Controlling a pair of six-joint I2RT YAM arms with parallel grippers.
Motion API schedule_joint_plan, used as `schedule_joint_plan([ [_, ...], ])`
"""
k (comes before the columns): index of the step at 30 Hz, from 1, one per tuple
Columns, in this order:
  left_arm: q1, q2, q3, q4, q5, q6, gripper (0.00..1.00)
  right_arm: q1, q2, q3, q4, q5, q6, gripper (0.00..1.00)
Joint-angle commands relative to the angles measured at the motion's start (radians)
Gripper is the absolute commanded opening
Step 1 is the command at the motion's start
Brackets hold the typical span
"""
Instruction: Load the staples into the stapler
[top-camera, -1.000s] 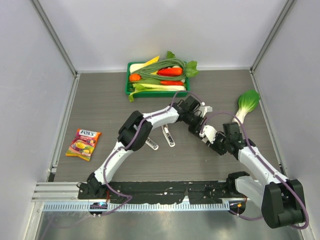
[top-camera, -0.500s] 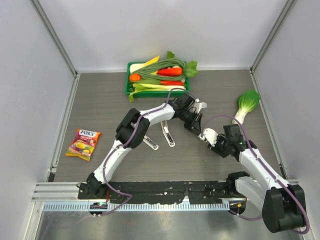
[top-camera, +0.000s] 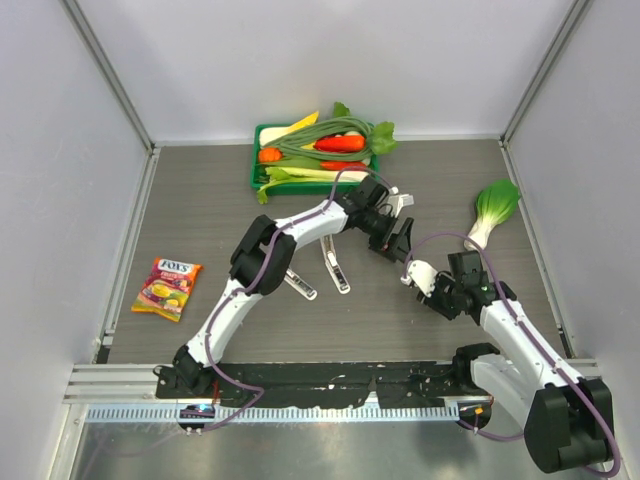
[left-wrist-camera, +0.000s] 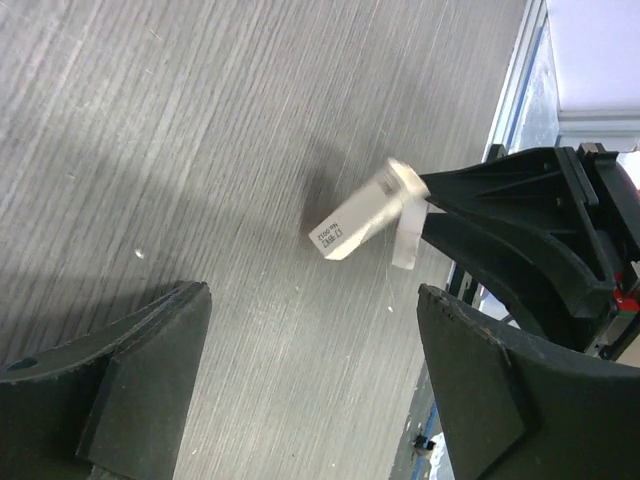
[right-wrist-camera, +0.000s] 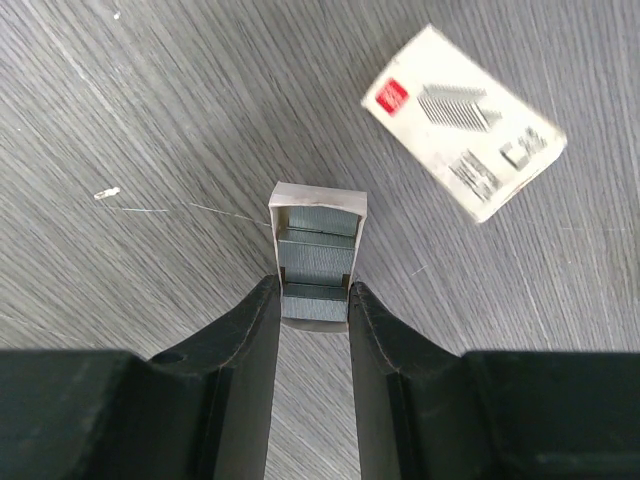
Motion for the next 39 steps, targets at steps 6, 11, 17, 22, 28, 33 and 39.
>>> schedule_joint_plan([
  [6,0.027,-0.052,0.079,-0.046,-0.044,0.045,0.96,0.000,0.007,0.065,-0.014,-0.049,-0.011,0.34],
  [11,0.047,-0.101,0.149,-0.079,-0.044,0.060,1.00,0.000,0.012,0.074,-0.026,-0.074,-0.031,0.34],
  [17,0.073,-0.211,0.189,-0.117,-0.045,0.105,1.00,0.000,0.067,0.102,-0.035,-0.104,-0.051,0.34],
  [22,0.104,-0.296,0.203,-0.151,-0.053,0.138,1.00,0.000,0.113,0.123,-0.026,-0.132,-0.071,0.34],
  [28,0.202,-0.517,0.062,-0.207,-0.133,0.230,1.00,0.029,0.216,0.178,-0.041,-0.147,-0.089,0.34],
  [33,0.398,-0.731,-0.170,-0.292,-0.125,0.272,1.00,0.102,0.315,0.223,-0.035,-0.121,-0.103,0.34],
  [39,0.688,-1.022,-0.481,-0.333,-0.104,0.373,1.00,0.224,0.476,0.327,-0.041,-0.042,-0.134,0.35],
])
